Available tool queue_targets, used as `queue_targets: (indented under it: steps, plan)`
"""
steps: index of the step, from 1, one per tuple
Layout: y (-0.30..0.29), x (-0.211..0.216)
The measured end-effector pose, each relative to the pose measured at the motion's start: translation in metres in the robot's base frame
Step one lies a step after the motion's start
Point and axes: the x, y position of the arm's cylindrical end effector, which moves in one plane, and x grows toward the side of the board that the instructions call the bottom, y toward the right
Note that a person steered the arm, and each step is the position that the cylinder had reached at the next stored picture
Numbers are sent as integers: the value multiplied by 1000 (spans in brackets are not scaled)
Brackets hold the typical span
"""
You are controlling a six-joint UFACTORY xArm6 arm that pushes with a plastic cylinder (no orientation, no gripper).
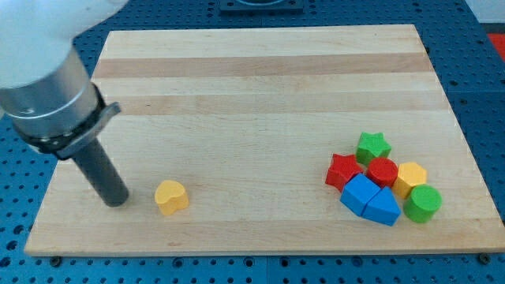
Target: Move the yellow heart below the red star
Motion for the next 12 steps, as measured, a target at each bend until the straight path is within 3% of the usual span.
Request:
queue_targets:
  steps: [3,7,8,12]
  plan:
    - [0,11]
    - [200,-7]
    - [219,-7]
    - [212,8]
